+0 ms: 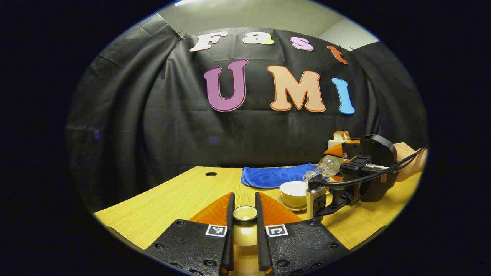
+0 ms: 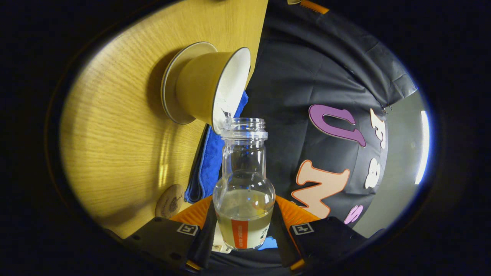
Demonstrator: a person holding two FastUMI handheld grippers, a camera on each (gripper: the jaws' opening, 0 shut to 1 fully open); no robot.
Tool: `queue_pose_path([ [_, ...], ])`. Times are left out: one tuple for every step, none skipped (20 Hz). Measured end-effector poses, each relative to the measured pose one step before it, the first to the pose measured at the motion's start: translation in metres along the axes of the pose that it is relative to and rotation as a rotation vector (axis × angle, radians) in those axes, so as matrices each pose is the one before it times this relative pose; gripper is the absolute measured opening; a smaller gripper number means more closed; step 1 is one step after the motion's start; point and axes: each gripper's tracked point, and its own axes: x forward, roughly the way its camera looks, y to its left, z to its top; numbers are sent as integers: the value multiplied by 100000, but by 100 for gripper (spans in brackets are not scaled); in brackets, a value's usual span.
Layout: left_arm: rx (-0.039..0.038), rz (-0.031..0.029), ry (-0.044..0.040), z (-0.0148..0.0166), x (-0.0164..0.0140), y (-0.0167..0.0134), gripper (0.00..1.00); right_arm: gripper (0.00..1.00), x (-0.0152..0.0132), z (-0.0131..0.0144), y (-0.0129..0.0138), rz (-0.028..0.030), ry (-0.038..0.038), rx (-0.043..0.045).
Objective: Open the teacup lid with one hand, grasp the water bottle and pour water into the teacup with the other hand; after pouring, place the water bottle on the coaster and then close the teacup lid.
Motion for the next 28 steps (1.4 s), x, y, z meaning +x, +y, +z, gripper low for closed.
queue_pose_path([
  [29, -21, -51, 72, -22, 9, 22, 73, 56, 59, -52, -574, -283, -1599],
  [-9, -4, 34, -44, -31, -16, 22, 73, 40, 38, -117, -619, -125, -1207],
  [-4, 13, -61, 4, 45, -10, 22, 73, 35, -11, -56, -366, -151, -1126],
  [5, -4, -13, -2, -12, 41, 22, 72, -22, 55, -187, -570, -266, -1342],
  [-16, -7, -2, 35, 9, -5, 22, 72, -22, -26, -300, -595, -124, -1418],
  [0, 8, 37, -32, -3, 14, 22, 72, 30, -36, -464, -631, -59, -1337],
  [44, 5, -71, 26, -31, -10, 20, 72, 178, -35, -544, -793, -268, -1460],
  [9, -3, -31, 17, 15, -16, 22, 72, 47, -33, -372, -874, -294, -1560],
  [-52, 20, 96, 6, -7, -7, 22, 72, -12, 36, -237, -545, -421, -1329],
  [4, -13, -65, 8, 4, -27, 22, 72, 106, -31, -218, -258, -291, -1245],
  [-20, -11, 46, 72, -53, 32, 22, 72, 115, -12, -146, -172, -259, -1250],
  [-5, -16, 8, -65, 62, -5, 22, 72, 84, -51, -159, -441, -93, -1253],
  [4, -10, -23, 41, 23, -29, 22, 72, -219, -107, -108, -203, -201, -973],
  [-4, -50, 4, -16, -40, 50, 22, 72, 15, -171, -126, -71, 244, -246],
  [-1, -41, -18, 12, -46, -44, 22, 73, 32, -156, -22, -41, -8, -102],
  [14, -7, 28, -73, 46, -26, 22, 73, 59, -37, -77, -185, 12, -321],
  [-2, 2, 14, -9, 40, -12, 22, 73, -83, 136, -185, -427, -259, -736],
  [5, 5, 22, 13, -40, 20, 22, 73, -36, 143, -212, -432, -148, -663],
  [7, 5, 22, 75, 14, -1, 22, 73, 77, 8, -172, -65, -227, -291],
  [-20, -9, -19, -63, -25, 23, 22, 72, 82, -10, -54, -196, -139, -121],
  [3, 2, 18, -5, 14, -8, 22, 72, -78, 213, -62, -171, -379, -182],
  [6, 3, 23, 28, -20, 40, 22, 72, -58, 221, -29, -180, -445, -391],
  [-11, 2, 8, 26, -12, -4, 22, 72, -119, 180, 50, 48, -357, -467],
  [-23, -11, -16, -60, 18, -28, 22, 72, 1, 136, 3, -41, -221, -288],
  [19, 11, 91, 41, -19, 8, 22, 72, 21, 48, -44, 157, -143, -54],
  [-24, -16, -91, 12, 9, -25, 22, 72, -77, 5, -51, -196, -44, -120],
  [7, 9, 61, 52, 22, 17, 22, 72, -136, 60, 37, 70, -77, -140],
  [-2, 7, -21, -65, -60, -10, 22, 72, 73, -26, -83, -43, -78, -104],
])
